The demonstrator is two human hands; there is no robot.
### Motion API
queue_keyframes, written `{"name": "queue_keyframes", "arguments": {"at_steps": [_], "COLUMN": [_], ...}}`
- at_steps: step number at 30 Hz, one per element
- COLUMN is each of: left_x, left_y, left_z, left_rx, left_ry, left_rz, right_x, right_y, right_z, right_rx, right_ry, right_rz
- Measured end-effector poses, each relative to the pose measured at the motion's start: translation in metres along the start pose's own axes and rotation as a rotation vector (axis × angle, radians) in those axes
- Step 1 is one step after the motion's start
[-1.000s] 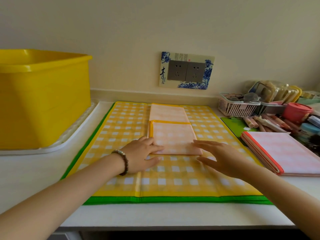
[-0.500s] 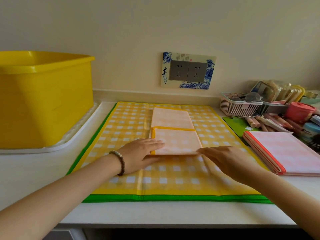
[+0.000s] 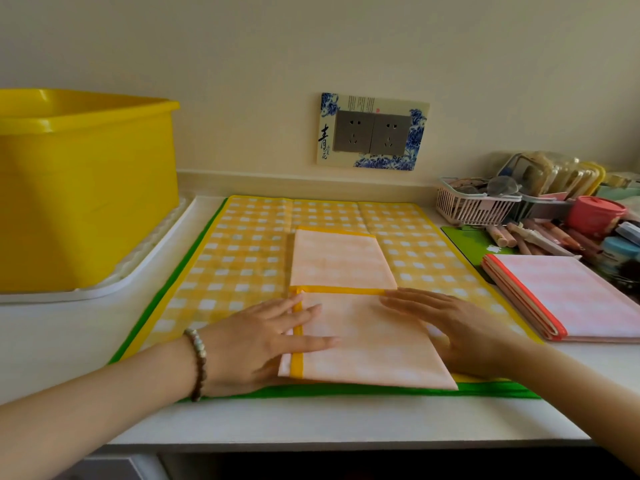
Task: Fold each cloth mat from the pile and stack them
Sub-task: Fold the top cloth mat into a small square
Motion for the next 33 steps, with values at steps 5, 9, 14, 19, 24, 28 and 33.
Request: {"name": "queue_keyframes", "arguments": {"at_steps": [5,9,14,19,24,28,33], "left_x": [0.005,-0.001,-0.005,-0.010,-0.027,-0.050,-0.057], "left_y": [-0.003,-0.005,-0.004,-0.003,-0.005,0.008,0.013], "left_z": [0.003,0.012,0.023,0.029,0.039,0.046,0.056], "left_rx": [-0.159,-0.172,-0.102,-0.052,0.232,0.366,0.523], "left_ry": [-0.164,-0.248,-0.258,-0.302,-0.396,-0.683,-0.806], "left_rz": [-0.039,-0.089,0.025,-0.015,-0.353,-0.532,-0.647], "right_x": [-0.002,-0.002,-0.005,0.004,0.016,0.018,0.023], "right_y": [0.005,0.004,0.004,0.010,0.014,0.021,0.024], "right_z": [0.006,0.005,0.009,0.018,0.030,0.045,0.060], "right_rx": [-0.012,-0.057,-0.039,0.044,0.256,0.376,0.472], "right_ry": [-0.011,0.025,0.041,0.102,0.329,0.551,0.729], "right_rz": [0.006,0.051,0.082,0.138,0.511,0.691,0.710]}}
Point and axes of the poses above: each hand's wrist, its own z-axis towards the middle knuckle, its own y-axis out of the palm, x = y × z, the point moved 1 cm from there along z, towards the middle knuckle, and after that the axes turned 8 degrees about x, right-handed, at the moved point
